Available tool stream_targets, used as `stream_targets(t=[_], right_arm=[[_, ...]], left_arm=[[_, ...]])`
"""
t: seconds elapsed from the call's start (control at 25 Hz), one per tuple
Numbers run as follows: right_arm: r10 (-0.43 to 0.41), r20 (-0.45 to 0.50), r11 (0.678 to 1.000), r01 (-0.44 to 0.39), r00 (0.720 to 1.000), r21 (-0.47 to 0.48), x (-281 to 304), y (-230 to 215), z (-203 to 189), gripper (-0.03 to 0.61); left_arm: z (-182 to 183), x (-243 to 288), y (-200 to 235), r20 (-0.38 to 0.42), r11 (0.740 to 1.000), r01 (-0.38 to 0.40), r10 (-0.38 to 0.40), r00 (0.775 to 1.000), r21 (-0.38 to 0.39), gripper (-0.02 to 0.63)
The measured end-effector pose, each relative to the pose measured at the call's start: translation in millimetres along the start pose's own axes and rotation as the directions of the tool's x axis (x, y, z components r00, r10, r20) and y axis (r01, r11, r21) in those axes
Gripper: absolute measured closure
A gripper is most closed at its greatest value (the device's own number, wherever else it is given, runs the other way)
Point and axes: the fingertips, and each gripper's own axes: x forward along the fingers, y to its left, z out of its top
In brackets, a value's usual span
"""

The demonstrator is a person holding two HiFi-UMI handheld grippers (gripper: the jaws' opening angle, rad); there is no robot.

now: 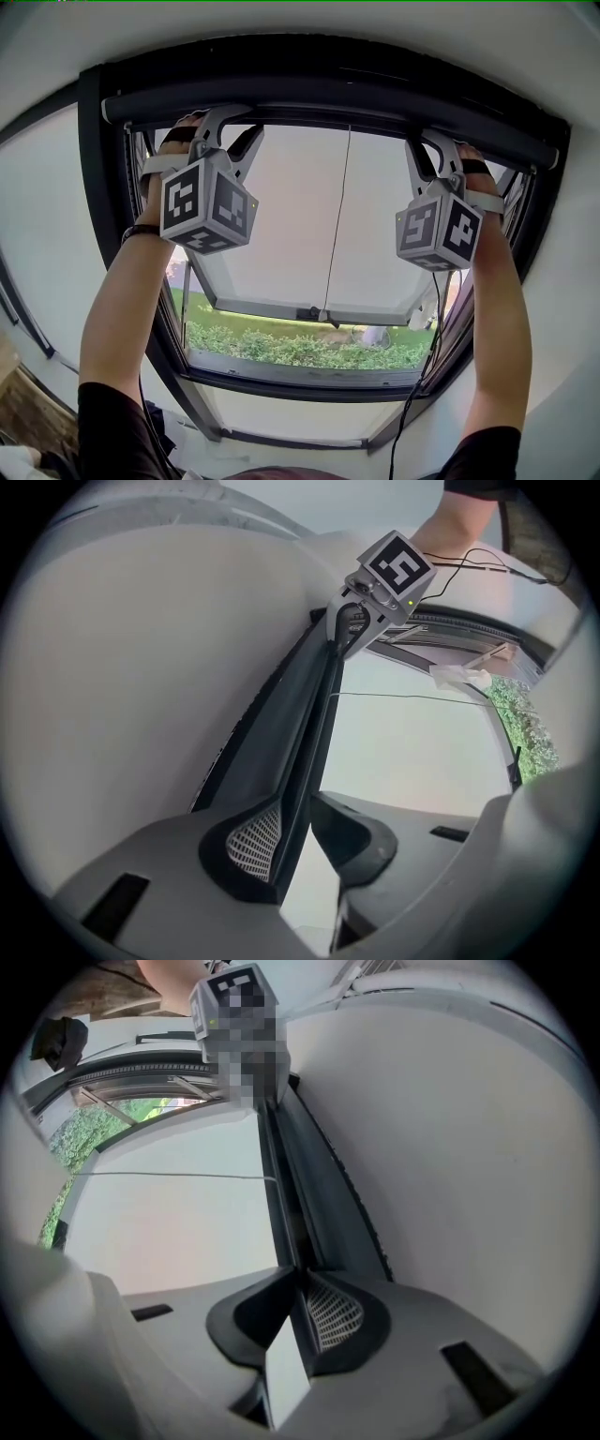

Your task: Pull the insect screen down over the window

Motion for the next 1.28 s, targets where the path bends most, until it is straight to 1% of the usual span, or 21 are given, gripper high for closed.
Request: stream_targets(t=[0.2, 0.32, 0.44, 0.48, 0.6, 0.64, 0.72, 0.88, 0.92, 1.0, 1.08, 1.12, 1.16, 1.28], right_arm=[[0.041, -0.033, 0.997, -0.044, 0.999, -0.065, 5, 6, -2, 0.518], [0.082, -0.061, 0.992, -0.087, 0.995, -0.088, 6, 10, -3, 0.538], [0.066, -0.061, 0.992, -0.072, 0.996, -0.1, 6, 9, -2, 0.538], [0.058, -0.056, 0.993, -0.063, 0.997, -0.098, 6, 8, -2, 0.537], [0.056, -0.055, 0.994, -0.06, 0.997, -0.089, 5, 7, -1, 0.526], [0.059, -0.058, 0.994, -0.064, 0.997, -0.091, 5, 7, -1, 0.526], [0.063, -0.06, 0.993, -0.069, 0.996, -0.095, 5, 7, -1, 0.528], [0.063, -0.068, 0.992, -0.07, 0.996, -0.101, 5, 7, -1, 0.537], [0.062, -0.07, 0.992, -0.069, 0.996, -0.107, 5, 7, -1, 0.538], [0.055, -0.074, 0.991, -0.064, 0.996, -0.122, 5, 7, -1, 0.538], [0.054, -0.075, 0.989, -0.063, 0.996, -0.131, 5, 8, -1, 0.538], [0.056, -0.075, 0.989, -0.065, 0.996, -0.132, 6, 8, -1, 0.538], [0.057, -0.077, 0.989, -0.067, 0.995, -0.132, 6, 8, -1, 0.538], [0.058, -0.079, 0.989, -0.068, 0.995, -0.13, 6, 8, -1, 0.538]], left_arm=[[0, 1, -2, -0.026, 0.998, 0.029, -0.027, 0.999, 0.058, 0.519], [0, 1, -2, -0.041, 0.996, 0.044, -0.041, 0.998, 0.072, 0.518], [-5, 2, -9, -0.076, 0.992, 0.068, -0.06, 0.995, 0.11, 0.52], [-6, 2, -12, -0.08, 0.991, 0.065, -0.056, 0.995, 0.116, 0.518], [-12, 3, -10, -0.068, 0.988, -0.031, 0.042, 0.997, 0.15, 0.52], [-14, 3, -8, -0.064, 0.989, -0.045, 0.054, 0.996, 0.139, 0.52], [-14, 4, -5, -0.068, 0.994, -0.032, 0.039, 0.997, 0.103, 0.52], [-12, 5, -7, -0.086, 0.994, 0.007, 0.003, 0.996, 0.11, 0.52], [-12, 5, -8, -0.08, 0.995, 0.02, -0.012, 0.997, 0.096, 0.522], [-12, 4, -7, -0.049, 0.998, 0.049, -0.047, 0.998, 0.033, 0.522], [-12, 2, 0, -0.02, 0.998, 0.057, -0.057, 0.998, -0.025, 0.586], [-13, 2, 2, -0.024, 0.998, 0.057, -0.058, 0.998, -0.024, 0.613], [-14, 3, 3, -0.036, 0.998, 0.059, -0.059, 0.998, 0.0, 0.617], [-16, 5, 2, -0.079, 0.991, 0.068, -0.059, 0.995, 0.115, 0.617]])
